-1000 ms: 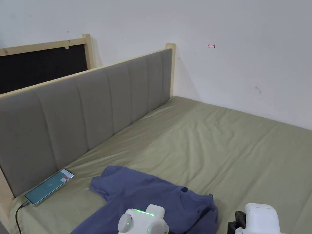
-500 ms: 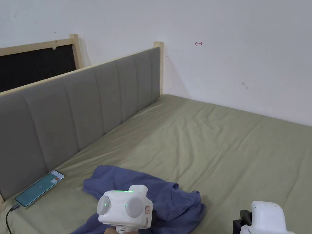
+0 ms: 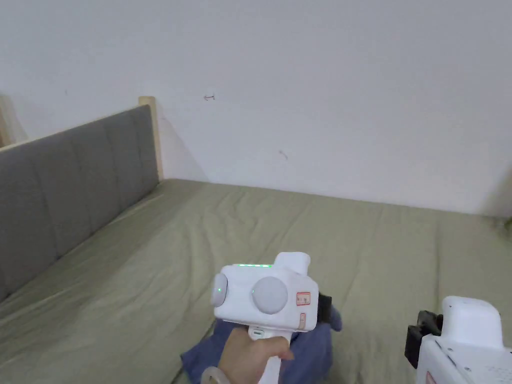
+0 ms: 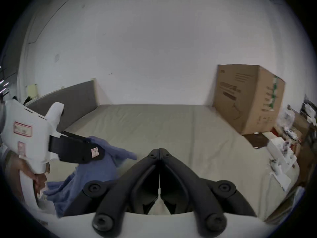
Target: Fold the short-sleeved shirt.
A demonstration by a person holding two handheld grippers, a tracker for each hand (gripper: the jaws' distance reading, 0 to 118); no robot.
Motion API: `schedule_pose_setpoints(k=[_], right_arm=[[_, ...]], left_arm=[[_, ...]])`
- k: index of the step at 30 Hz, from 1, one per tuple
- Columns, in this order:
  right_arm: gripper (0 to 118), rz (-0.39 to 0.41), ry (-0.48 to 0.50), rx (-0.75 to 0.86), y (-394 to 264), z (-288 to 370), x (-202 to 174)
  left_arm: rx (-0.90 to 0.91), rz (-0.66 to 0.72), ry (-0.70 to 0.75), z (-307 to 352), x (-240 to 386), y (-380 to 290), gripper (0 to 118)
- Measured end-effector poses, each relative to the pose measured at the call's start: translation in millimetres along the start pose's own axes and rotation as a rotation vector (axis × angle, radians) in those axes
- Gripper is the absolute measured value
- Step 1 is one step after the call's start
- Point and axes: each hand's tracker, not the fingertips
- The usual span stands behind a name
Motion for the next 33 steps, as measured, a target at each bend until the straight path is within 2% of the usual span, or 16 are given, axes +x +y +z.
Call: schedule_pose_setpoints(k=[6,9,13,15,19,20,21,23,24,26,29,30,31,33], right_arm=[[0,-0.084,-0.216,0.039,5,43,86],[0,-0.107,-0.3,0.025,-4,56,119],[0,-0.127,-0.35,-0.037,-26,63,144],[0,-0.139,-0.353,-0.069,-38,62,149],[0,-0.146,-0.339,-0.124,-54,54,146],[0,-0.147,-0.332,-0.135,-57,51,144],[0,-0.148,-0.318,-0.145,-58,47,140],[0,-0.147,-0.29,-0.154,-59,43,134],[0,-0.141,-0.279,-0.158,-58,41,129],[0,-0.12,-0.254,-0.158,-57,36,121],[0,-0.114,-0.218,-0.168,-54,29,108],[0,-0.115,-0.203,-0.17,-54,27,103],[0,-0.113,-0.19,-0.169,-54,26,99],[0,-0.095,-0.167,-0.177,-55,22,87]], left_arm=[[-0.037,-0.147,-0.239,-30,113,-28,6],[-0.162,-0.236,-0.243,-65,137,-72,6],[-0.373,-0.197,-0.221,-116,136,-143,6],[-0.448,-0.243,-0.164,-131,134,-173,6],[-0.45,-0.261,-0.144,-131,129,-185,7],[-0.445,-0.252,-0.147,-129,128,-181,14],[-0.447,-0.244,-0.148,-127,128,-177,40],[-0.442,-0.244,-0.157,-121,123,-169,99],[-0.409,-0.249,-0.15,-115,121,-163,118],[-0.277,-0.235,-0.138,-96,110,-145,114],[-0.225,-0.158,-0.108,-71,84,-113,110],[-0.192,-0.135,-0.113,-61,71,-107,96],[-0.171,-0.117,-0.106,-51,62,-99,73],[-0.155,-0.115,-0.018,-38,37,-100,0]])
